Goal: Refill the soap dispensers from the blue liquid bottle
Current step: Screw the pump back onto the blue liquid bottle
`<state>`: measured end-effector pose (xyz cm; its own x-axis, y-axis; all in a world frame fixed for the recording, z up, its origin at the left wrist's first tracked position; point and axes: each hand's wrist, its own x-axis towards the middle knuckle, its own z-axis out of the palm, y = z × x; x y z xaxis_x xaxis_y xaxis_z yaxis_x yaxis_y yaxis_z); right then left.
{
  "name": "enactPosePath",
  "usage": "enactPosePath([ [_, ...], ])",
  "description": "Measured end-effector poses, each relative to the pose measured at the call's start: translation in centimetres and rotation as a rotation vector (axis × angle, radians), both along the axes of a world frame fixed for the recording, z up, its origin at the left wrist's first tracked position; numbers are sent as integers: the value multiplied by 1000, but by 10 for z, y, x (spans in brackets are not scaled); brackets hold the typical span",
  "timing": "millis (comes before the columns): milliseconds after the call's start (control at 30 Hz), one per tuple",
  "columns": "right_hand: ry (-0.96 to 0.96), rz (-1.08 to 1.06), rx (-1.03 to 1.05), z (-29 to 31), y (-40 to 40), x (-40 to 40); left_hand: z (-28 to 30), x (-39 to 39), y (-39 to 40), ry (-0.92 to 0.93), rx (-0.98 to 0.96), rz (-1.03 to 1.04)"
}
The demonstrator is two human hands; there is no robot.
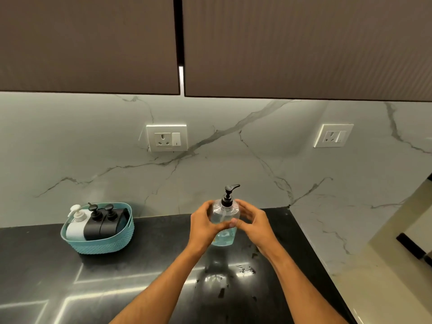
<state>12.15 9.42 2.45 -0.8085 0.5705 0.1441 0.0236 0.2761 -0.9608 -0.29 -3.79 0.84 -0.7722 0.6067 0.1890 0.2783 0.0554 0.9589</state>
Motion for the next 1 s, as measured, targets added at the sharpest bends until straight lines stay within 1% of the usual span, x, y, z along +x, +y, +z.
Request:
enactPosePath([
  [200, -34, -30, -34, -5, 38, -28, 0, -35, 40, 48, -102, -42],
  [300, -70, -23, -31, -11, 55, -42, -5, -48, 54, 80, -148, -24],
  [467, -113, 4, -30, -22, 76, -61, -17, -60, 69, 51, -168, -18],
  [1000, -157, 15, -116, -50, 100, -85, -45, -83, 95, 44, -271, -11],
])
